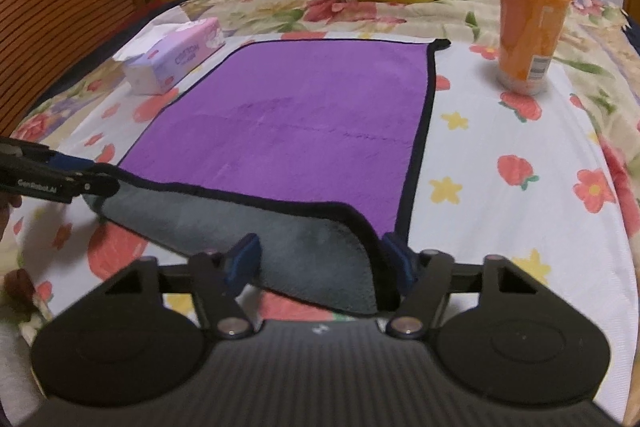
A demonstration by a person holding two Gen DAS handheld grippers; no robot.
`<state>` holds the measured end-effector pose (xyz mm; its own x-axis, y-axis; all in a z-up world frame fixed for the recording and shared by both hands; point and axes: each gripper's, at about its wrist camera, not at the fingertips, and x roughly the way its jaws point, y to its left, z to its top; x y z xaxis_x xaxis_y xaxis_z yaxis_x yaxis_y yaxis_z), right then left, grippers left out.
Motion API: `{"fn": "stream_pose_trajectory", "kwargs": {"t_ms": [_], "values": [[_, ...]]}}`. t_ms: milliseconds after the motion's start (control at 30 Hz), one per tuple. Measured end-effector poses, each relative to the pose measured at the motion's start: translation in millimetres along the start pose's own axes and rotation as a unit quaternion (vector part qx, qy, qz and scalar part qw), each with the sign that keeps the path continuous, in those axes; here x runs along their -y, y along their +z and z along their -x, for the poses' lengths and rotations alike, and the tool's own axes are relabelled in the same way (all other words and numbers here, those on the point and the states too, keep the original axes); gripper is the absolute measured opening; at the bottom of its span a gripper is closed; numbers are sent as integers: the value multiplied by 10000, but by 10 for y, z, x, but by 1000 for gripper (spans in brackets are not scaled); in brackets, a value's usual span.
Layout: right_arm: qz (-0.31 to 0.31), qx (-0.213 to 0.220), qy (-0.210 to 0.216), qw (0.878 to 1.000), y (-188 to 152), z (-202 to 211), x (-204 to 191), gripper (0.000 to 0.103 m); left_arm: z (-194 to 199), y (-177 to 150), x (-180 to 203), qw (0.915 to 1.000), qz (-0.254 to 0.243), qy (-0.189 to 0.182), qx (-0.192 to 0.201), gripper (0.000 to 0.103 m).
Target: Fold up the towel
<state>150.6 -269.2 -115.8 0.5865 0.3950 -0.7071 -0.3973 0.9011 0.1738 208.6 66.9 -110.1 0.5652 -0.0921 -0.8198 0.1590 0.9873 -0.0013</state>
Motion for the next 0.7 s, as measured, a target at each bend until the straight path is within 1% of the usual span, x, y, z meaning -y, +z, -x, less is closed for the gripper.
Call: {"fn": "stream_pose_trajectory", "kwargs": {"t_ms": [67,100,167,233,267,333,367,433,567,700], "values": [[-15,-25,30,10000,6,-3,18,50,2,-2,14,10000,-7,-64,-24,49],[-15,-29,43,10000,10,-3,24,46,3,-2,27,9999,-17,-93,-35,44],[33,-33,22,10000,13,-5,28,35,10,-7,42,9999,-48,-107,-32,40],[60,-37,-10,10000,13,-9,37,29,14,-9,66,9999,-112,-110,-29,32],[65,-38,5,10000,13,-8,47,24,16,-11,78,9998,-144,-114,-24,30],[87,-26,-6,10000,13,-4,54,21,23,-13,87,9998,-188,-115,-9,18],[105,-25,22,9999,14,-4,56,17,28,-9,87,9997,-194,-136,-5,15],[173,-16,43,9998,19,1,51,5,54,-3,96,9997,-199,-150,43,11],[256,73,44,9996,35,26,42,4,157,39,111,9993,-167,-199,272,9],[249,252,27,9994,75,81,58,4,299,99,130,9978,-118,-273,595,9]]}}
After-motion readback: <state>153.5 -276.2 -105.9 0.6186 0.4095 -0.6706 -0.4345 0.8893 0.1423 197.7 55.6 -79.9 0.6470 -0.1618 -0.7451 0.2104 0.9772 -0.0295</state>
